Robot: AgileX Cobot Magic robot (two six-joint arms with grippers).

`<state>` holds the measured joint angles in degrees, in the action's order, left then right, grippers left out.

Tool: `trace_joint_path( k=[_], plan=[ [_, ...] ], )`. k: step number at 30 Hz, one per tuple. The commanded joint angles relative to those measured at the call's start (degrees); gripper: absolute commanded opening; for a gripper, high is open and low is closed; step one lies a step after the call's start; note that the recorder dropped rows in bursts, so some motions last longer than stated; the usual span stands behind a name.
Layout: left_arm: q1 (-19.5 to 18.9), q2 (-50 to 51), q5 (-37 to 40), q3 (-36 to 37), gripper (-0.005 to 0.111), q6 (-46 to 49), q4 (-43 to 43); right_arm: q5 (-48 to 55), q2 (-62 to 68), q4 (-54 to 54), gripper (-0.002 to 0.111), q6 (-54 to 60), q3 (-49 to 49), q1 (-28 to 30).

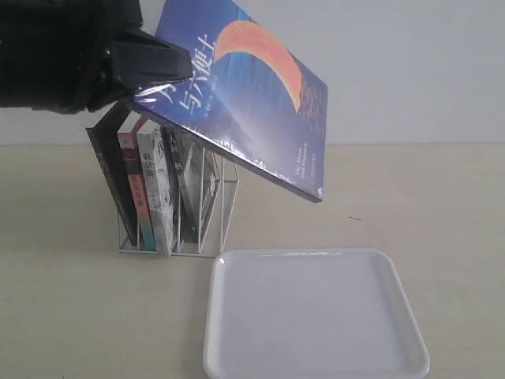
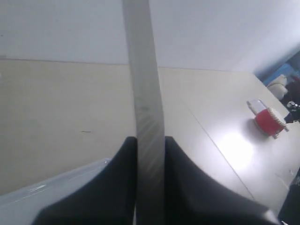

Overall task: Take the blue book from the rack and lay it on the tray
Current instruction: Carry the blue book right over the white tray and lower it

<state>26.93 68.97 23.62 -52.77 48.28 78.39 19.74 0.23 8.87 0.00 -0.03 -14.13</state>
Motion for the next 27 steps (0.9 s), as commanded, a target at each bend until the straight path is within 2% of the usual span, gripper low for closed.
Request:
trace_joint_path(
  k=[1,2,13,16,19,21,23,27],
  plan=[
    [0.2,1.9,-1.0,3.2,0.004,14.0,21.2,-0.6,-0.2,-0.3,0.000,0.4,0.0,0.3],
    [0.4,2.6,-0.4,4.1,0.004,17.4,21.6,-0.6,-0.2,-0.3,0.000,0.4,0.0,0.3],
    [1.1,9.4,3.1,7.3,0.004,15.6,21.6,-0.6,-0.2,-0.3,0.000,0.4,0.0,0.3],
    [2.7,10.5,2.8,7.3,0.004,14.2,21.6,-0.6,-0.2,-0.3,0.000,0.4,0.0,0.3],
    [7.1,12.6,-3.0,7.3,0.004,13.0,21.6,-0.6,-0.2,-0.3,0.000,0.4,0.0,0.3],
    [9.7,14.6,-3.7,7.3,0.004,13.0,21.6,-0.6,-0.2,-0.3,0.000,0.4,0.0,0.3],
    [11.0,16.7,-4.4,7.1,0.004,12.3,21.6,-0.6,-0.2,-0.3,0.000,0.4,0.0,0.3],
    [11.1,20.6,-4.8,2.8,0.004,9.7,21.6,-0.6,-0.2,-0.3,0.000,0.4,0.0,0.3]
  ],
)
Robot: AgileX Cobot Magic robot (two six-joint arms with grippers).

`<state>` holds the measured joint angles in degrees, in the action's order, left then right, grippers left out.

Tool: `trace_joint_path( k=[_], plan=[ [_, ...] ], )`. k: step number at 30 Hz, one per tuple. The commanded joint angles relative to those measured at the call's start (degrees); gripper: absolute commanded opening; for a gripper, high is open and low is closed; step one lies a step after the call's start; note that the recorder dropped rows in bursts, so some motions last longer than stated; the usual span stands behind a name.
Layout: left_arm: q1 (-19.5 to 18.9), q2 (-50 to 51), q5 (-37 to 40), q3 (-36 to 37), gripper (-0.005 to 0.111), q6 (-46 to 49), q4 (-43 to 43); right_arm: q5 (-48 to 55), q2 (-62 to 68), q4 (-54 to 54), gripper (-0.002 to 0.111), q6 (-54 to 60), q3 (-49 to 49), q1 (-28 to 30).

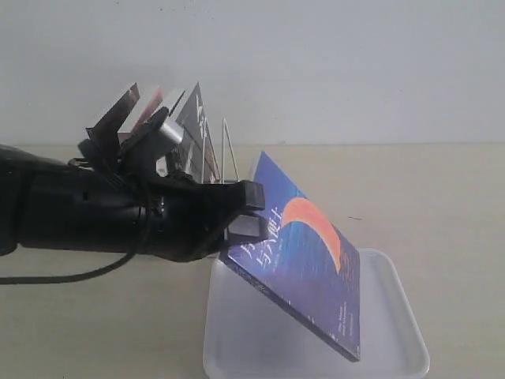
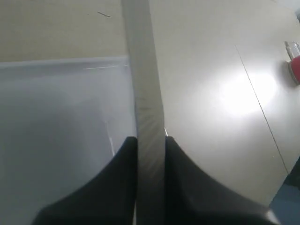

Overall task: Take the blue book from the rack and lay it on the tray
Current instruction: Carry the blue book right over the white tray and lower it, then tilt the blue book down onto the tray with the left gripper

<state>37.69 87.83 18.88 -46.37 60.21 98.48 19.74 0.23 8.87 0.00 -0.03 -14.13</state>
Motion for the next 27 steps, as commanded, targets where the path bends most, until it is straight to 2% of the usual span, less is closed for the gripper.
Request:
trace_joint_path(
  k=[1,5,12,17,27],
  plan=[
    [0.3,2.9,-0.1,-5.5,0.004,-4.0,1.5,-0.6,-0.2,-0.3,0.000,0.4,0.0,0.3],
    [0.5,7.1,0.6,-9.0,0.004,-10.6,1.5,-0.6,-0.2,-0.3,0.000,0.4,0.0,0.3],
    [3.2,10.6,-5.7,-9.2,0.004,-18.0,1.5,-0.6,-0.2,-0.3,0.000,0.4,0.0,0.3],
    [4.8,11.1,-6.0,-9.8,0.004,-20.0,1.5,-0.6,-0.2,-0.3,0.000,0.4,0.0,0.3],
    [5.0,11.4,-7.0,-10.0,0.004,-22.0,1.5,-0.6,-0.2,-0.3,0.000,0.4,0.0,0.3]
  ],
)
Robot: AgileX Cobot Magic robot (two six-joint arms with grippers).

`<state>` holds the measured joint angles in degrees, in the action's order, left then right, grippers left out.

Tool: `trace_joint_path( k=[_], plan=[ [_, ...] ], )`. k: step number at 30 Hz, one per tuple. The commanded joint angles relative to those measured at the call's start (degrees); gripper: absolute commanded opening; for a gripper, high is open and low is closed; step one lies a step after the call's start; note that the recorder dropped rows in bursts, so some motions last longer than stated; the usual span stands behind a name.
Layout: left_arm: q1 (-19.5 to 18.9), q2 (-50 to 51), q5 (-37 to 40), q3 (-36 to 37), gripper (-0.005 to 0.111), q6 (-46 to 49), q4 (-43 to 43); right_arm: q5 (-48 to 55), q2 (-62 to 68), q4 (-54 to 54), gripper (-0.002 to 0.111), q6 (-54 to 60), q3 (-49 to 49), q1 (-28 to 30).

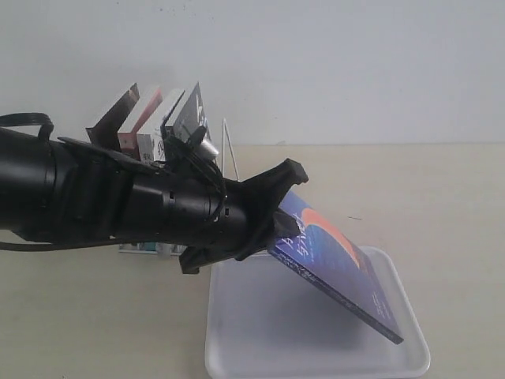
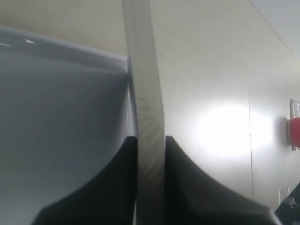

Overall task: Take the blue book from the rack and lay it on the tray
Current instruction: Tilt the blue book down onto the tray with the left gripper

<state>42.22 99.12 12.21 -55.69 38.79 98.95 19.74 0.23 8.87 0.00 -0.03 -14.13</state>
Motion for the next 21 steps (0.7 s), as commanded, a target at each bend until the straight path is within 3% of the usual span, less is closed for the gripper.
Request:
trace_joint_path(
  k=[1,7,13,21],
  plan=[
    [0.5,0.2,-0.3,-0.7,0.004,-0.2,1.0,-0.6,-0.2,-0.3,0.000,0.4,0.0,0.3],
    [0.5,0.2,-0.3,-0.7,0.004,0.8,1.0,-0.6,-0.2,-0.3,0.000,0.4,0.0,0.3],
    [0.5,0.2,-0.1,-0.7,0.004,7.7,1.0,-0.6,-0.2,-0.3,0.000,0.4,0.0,0.3],
    [0.5,0.2,-0.1,-0.7,0.004,6.5,1.0,-0.6,-0.2,-0.3,0.000,0.4,0.0,0.3]
  ],
)
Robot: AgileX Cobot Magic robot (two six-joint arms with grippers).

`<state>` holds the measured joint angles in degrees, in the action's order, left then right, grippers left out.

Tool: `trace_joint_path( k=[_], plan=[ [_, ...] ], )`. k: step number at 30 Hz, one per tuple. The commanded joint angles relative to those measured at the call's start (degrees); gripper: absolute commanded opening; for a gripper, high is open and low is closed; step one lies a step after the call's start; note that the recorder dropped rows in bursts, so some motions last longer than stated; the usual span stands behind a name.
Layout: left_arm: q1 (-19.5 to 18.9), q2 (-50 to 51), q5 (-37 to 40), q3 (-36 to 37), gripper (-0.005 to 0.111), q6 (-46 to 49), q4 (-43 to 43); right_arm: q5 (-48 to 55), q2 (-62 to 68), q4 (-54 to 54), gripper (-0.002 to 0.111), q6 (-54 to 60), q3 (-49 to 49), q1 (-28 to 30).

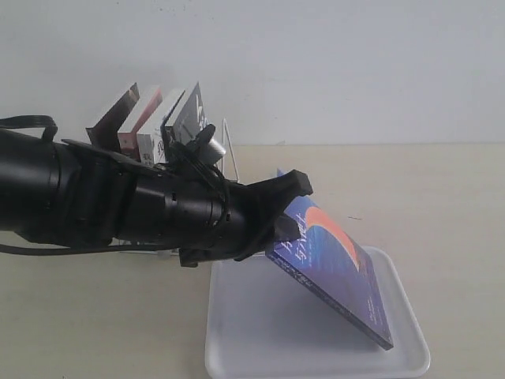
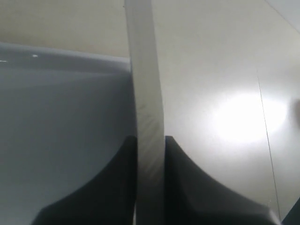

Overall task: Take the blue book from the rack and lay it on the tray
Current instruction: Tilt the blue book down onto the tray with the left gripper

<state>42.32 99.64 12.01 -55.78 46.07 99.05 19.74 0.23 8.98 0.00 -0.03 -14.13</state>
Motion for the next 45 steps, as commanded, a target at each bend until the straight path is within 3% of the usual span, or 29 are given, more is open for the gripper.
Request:
trace_joint_path(
  k=[1,10,45],
  plan=[
    [0.4,-0.3,0.1,-0.6,0.004,-1.1,0.9,-0.6,-0.2,-0.4,0.000,0.4,0.0,0.3],
    [0.4,-0.3,3.3,-0.6,0.004,-1.5,0.9,-0.6,-0.2,-0.4,0.000,0.4,0.0,0.3],
    [0.4,-0.3,2.9,-0.6,0.009,1.2,0.9,-0.6,-0.2,-0.4,0.000,0.4,0.0,0.3]
  ],
)
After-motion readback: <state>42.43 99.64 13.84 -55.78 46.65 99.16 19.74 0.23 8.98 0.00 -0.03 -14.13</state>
